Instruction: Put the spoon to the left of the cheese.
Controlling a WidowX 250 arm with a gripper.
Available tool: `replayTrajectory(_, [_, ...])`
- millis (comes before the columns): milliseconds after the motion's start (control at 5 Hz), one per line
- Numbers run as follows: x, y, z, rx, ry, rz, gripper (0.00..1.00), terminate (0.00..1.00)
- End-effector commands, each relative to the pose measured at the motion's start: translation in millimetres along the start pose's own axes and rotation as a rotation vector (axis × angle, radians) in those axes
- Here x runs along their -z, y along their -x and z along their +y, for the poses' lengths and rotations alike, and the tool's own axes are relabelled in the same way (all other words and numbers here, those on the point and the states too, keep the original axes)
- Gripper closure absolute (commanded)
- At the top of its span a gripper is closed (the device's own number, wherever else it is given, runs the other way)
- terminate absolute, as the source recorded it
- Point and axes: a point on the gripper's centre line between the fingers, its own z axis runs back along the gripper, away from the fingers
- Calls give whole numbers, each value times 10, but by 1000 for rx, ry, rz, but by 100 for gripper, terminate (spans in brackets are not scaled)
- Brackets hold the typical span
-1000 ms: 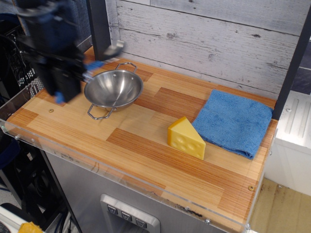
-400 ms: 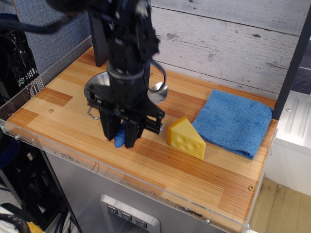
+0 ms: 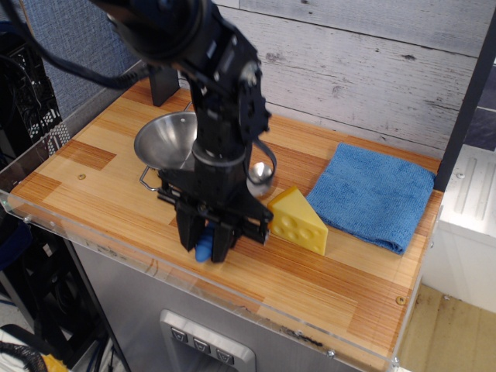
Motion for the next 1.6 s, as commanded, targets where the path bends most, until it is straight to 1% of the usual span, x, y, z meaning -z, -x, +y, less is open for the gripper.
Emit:
replayTrajectory(0, [49, 18, 83, 42, 44, 3, 0, 0])
replayTrajectory(200, [-205, -30, 43, 48, 99, -35, 0, 0])
replayTrajectory(400, [-621, -13, 98, 37, 132, -115, 0, 0])
replayTrajectory(600, [-993, 101, 195, 6, 98, -186, 0, 0])
replayTrajectory(800, [-1355, 172, 259, -6, 96, -231, 0, 0])
replayTrajectory(1000, [-1526, 177, 302, 21, 125, -252, 0, 0])
replayTrajectory(1200, [-1538, 154, 360, 91, 117, -205, 0, 0])
replayTrajectory(1400, [-1538, 154, 360, 91, 117, -205, 0, 0])
